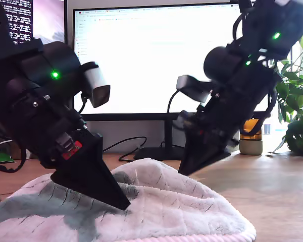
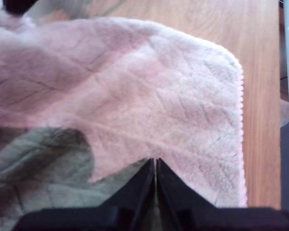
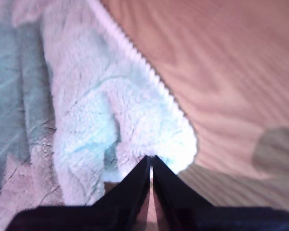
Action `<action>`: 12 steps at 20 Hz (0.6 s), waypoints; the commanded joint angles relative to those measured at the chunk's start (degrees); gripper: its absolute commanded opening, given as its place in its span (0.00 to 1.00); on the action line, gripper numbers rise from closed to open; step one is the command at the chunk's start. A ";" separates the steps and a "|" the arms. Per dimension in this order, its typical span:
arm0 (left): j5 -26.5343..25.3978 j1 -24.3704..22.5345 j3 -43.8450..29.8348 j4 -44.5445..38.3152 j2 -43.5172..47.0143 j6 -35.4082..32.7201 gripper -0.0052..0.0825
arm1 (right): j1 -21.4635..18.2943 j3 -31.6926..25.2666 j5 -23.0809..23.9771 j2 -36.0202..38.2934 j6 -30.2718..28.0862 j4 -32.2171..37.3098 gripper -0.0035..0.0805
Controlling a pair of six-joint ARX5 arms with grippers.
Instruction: Fold the tea towel to a neat square and place it to the right
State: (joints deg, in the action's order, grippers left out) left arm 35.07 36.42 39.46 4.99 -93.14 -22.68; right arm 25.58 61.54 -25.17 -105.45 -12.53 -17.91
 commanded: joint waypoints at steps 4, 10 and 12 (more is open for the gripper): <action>-2.75 1.05 -3.82 -0.74 -0.17 0.52 0.04 | 0.26 1.31 -1.31 -1.68 -0.44 0.61 0.03; -3.41 1.22 -3.89 0.15 -0.17 2.27 0.04 | 0.28 1.38 -3.06 -1.97 -0.37 0.70 0.03; -3.43 1.25 -3.89 0.98 -0.17 2.34 0.04 | 0.50 1.38 -2.78 -2.91 -0.37 1.03 0.03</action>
State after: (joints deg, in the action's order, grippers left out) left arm 32.45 37.47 37.45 4.27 -92.71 -20.60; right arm 25.61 62.57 -27.92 -106.69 -12.53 -17.30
